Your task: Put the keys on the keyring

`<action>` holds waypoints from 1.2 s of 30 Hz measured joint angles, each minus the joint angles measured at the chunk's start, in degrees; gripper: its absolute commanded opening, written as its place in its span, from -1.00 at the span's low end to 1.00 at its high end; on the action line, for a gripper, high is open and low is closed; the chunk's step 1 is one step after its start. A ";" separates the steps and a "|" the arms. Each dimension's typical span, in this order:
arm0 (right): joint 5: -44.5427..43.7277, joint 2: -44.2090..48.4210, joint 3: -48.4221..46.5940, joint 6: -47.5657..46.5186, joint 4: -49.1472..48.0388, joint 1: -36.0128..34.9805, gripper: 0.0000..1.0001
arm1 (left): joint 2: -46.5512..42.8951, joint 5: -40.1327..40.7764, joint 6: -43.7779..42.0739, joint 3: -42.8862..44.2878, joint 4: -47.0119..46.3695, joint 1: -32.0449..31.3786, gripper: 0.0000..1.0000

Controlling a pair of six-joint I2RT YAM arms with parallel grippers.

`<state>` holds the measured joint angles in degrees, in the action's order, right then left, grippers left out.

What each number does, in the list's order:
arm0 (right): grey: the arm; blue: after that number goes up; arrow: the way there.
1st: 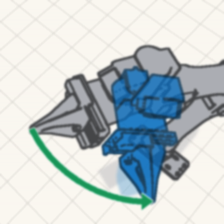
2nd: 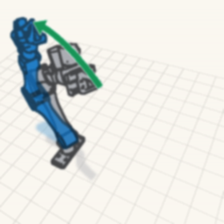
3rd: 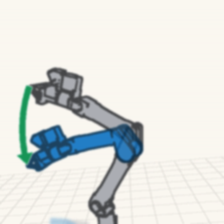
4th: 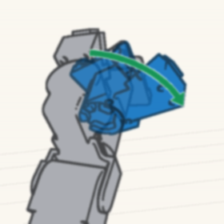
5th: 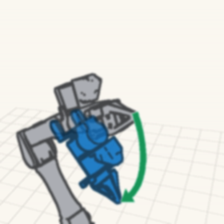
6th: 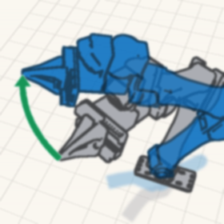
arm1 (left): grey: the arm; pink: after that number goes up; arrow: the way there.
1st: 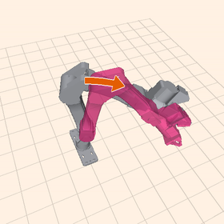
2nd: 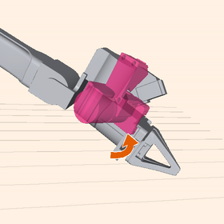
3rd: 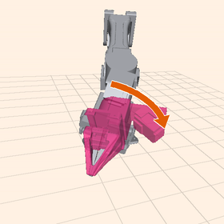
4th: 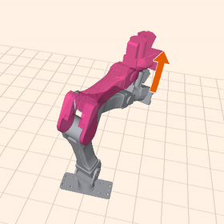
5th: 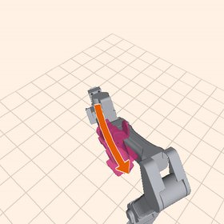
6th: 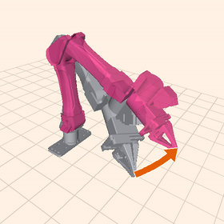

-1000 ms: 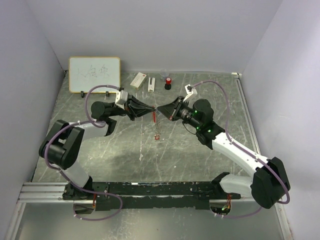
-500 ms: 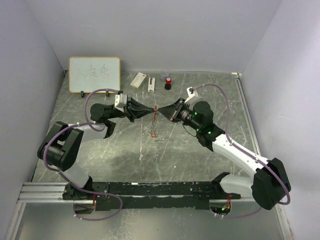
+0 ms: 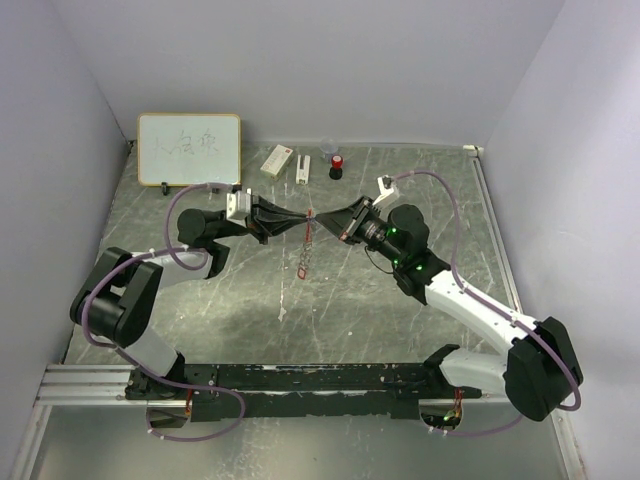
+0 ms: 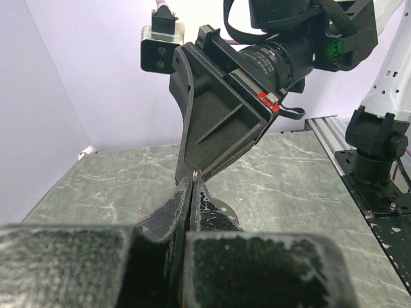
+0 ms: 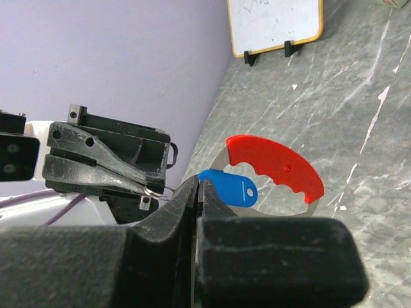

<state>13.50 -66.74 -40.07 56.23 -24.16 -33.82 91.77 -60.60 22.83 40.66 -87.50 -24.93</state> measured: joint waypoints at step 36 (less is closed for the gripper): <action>-1.27 1.20 1.31 3.19 -3.39 0.00 -1.00 | -0.81 2.10 -6.10 -0.76 2.40 -1.18 -0.87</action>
<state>12.23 -65.54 -38.76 59.42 -27.55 -33.82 90.96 -58.50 16.73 39.90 -85.10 -26.11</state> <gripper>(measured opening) 0.006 0.073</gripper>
